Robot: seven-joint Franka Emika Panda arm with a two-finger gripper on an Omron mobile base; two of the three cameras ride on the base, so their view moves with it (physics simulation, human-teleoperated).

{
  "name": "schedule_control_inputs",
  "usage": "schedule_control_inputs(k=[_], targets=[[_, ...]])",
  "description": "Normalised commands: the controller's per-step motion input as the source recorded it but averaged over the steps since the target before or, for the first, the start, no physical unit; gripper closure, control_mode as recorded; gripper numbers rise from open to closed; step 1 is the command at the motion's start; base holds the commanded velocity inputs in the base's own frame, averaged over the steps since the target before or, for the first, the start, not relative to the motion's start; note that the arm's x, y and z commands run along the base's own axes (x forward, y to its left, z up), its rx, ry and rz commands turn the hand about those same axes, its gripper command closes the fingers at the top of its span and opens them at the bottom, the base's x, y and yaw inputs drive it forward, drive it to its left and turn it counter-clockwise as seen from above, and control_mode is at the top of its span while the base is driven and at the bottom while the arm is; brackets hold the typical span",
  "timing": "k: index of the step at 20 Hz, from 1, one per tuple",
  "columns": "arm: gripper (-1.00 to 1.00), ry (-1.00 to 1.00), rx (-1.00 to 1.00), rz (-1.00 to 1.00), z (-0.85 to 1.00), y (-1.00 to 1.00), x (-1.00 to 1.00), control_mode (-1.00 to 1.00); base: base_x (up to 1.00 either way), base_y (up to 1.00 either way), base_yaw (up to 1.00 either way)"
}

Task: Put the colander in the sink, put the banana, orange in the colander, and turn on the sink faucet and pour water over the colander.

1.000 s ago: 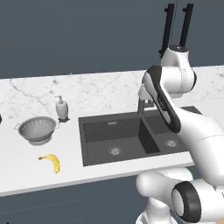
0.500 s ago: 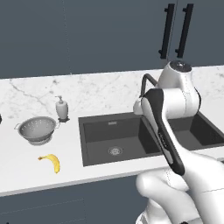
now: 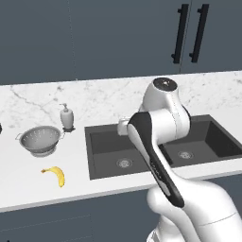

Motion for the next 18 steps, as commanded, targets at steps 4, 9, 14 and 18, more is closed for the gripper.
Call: schedule_control_inputs(k=[4, 9, 14, 18], targets=[[-1.0, 0.09, 0.1, 0.0, -0.09, 0.99, 0.0, -1.0, 0.0, 0.0, 0.0], [-1.0, 0.16, 0.11, 0.0, -0.22, 0.86, 0.01, -1.0, 0.0, 0.0, 0.0], [-1.0, 0.02, 0.08, 0.0, -0.45, 0.72, 0.33, -1.0, 0.0, 0.0, 0.0], [-1.0, -0.05, 0.03, -0.03, -0.52, 0.69, 0.47, -1.0, 0.0, 0.0, 0.0]])
